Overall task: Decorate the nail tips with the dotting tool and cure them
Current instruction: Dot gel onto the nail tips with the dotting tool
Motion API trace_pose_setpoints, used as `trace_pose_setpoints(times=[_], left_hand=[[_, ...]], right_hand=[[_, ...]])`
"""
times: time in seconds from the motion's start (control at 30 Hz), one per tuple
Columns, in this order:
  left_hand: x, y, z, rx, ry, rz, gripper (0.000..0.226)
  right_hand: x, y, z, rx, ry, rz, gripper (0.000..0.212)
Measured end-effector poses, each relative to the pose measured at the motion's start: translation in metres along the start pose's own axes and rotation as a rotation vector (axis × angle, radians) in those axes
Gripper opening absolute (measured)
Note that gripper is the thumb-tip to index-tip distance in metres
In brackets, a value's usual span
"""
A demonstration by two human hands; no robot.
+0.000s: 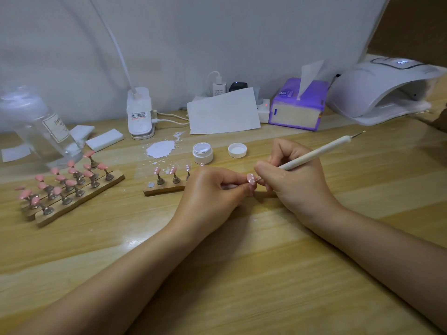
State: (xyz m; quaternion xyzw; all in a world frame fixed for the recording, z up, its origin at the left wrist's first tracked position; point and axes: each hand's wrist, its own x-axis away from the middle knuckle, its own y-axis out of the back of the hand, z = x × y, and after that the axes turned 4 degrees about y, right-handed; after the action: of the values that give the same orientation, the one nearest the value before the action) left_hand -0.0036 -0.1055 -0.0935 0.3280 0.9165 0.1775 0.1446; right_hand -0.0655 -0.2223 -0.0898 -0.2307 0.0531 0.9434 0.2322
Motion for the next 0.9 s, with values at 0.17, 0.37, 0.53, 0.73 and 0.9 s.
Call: trace_pose_setpoints(times=[0.17,0.37,0.53,0.73,0.9], left_hand=[[-0.0001,0.0,-0.0004,-0.003,-0.003,0.004,0.024],[0.0,0.0,0.0007,-0.003,-0.012,0.01,0.02],[-0.0002,0.0001,0.0022,-0.01,-0.012,0.007,0.019],[-0.0003,0.0,0.0019,-0.01,-0.024,0.005,0.024],[0.0003,0.0007,0.0016,-0.025,-0.029,0.008,0.025]], right_hand=[[-0.0002,-0.0002,-0.0011,0.005,0.003,-0.002,0.039],[-0.0002,-0.0001,-0.0007,0.005,0.006,-0.005,0.039],[-0.0005,-0.0003,-0.0007,0.0,-0.006,-0.005,0.04],[-0.0004,-0.0004,-0.0007,0.006,-0.011,-0.006,0.039],[-0.0007,-0.0009,-0.0005,0.004,-0.008,-0.008,0.039]])
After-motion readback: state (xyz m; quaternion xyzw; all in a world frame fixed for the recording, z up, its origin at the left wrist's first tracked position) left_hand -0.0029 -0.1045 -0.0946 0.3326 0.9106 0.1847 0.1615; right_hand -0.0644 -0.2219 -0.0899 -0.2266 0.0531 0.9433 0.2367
